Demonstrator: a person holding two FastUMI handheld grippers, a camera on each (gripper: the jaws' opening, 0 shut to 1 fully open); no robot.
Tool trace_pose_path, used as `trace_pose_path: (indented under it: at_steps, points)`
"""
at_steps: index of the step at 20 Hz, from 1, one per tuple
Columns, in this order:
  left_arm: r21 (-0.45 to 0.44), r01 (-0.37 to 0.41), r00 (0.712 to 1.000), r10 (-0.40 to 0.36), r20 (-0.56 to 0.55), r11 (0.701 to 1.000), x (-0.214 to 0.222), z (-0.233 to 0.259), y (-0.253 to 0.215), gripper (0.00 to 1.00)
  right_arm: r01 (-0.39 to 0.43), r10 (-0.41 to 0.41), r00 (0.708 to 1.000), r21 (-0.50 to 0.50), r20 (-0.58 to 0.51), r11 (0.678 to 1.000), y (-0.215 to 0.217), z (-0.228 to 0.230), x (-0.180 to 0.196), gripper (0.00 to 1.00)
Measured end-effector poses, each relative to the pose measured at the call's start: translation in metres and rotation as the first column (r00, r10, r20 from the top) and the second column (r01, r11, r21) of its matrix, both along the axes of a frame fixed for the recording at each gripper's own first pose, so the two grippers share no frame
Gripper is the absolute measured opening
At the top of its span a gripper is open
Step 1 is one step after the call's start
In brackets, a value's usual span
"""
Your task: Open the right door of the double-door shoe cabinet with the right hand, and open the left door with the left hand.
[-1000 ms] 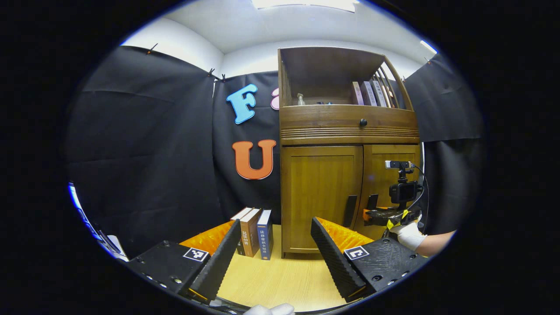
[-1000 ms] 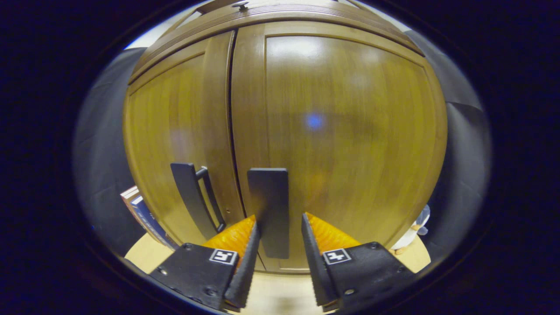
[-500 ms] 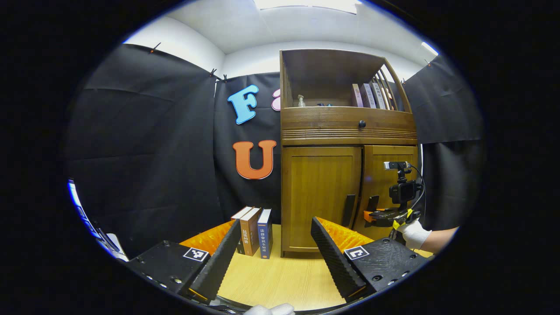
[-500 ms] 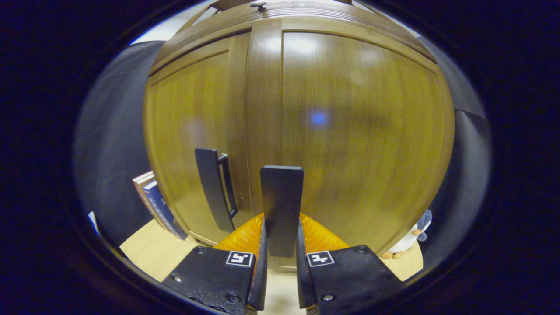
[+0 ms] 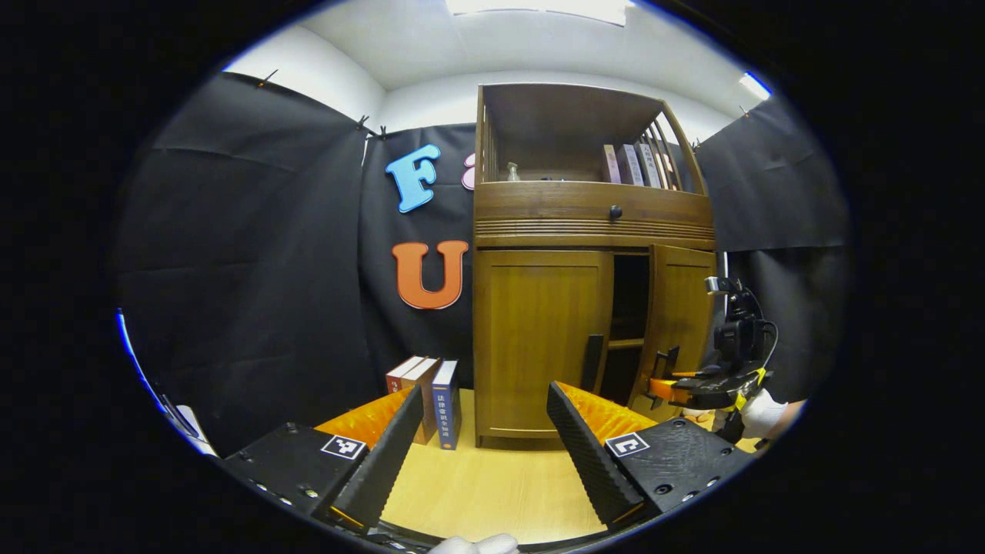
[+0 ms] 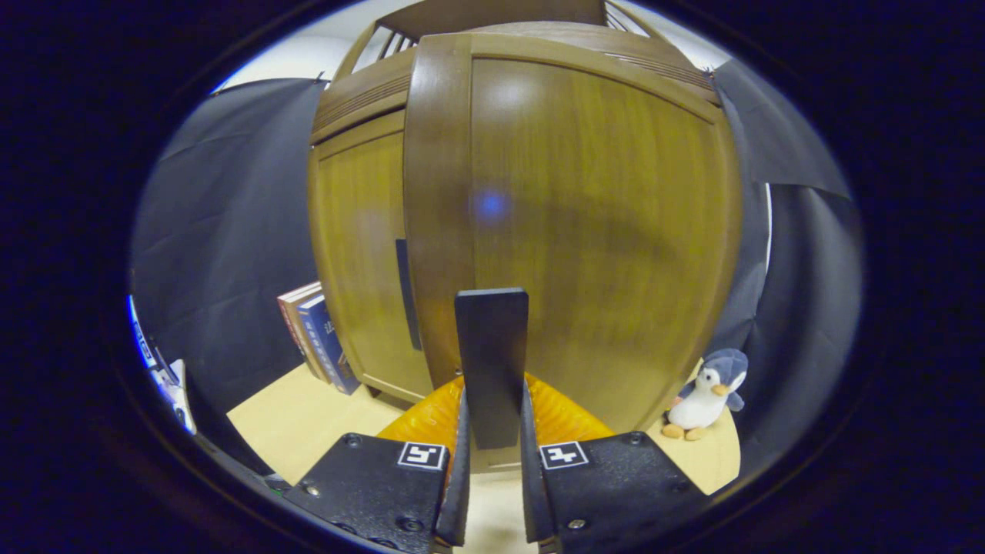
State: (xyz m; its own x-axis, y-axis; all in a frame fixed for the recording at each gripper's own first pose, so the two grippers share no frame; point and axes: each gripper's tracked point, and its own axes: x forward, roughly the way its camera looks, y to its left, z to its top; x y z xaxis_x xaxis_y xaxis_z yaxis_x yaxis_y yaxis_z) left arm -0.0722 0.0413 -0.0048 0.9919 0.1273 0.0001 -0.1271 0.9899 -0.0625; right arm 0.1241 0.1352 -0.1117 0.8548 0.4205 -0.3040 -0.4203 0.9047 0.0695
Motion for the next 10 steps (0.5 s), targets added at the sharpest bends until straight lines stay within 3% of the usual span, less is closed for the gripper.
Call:
trace_pose_path:
  at_steps: [10]
  points:
    - [0.002, 0.107, 0.994, -0.107, -0.002, 0.994, 0.018, -0.001, -0.031, 0.98, 0.067, -0.065, 0.997, 0.033, -0.038, 0.997, -0.07, -0.005, -0.054, 0.31]
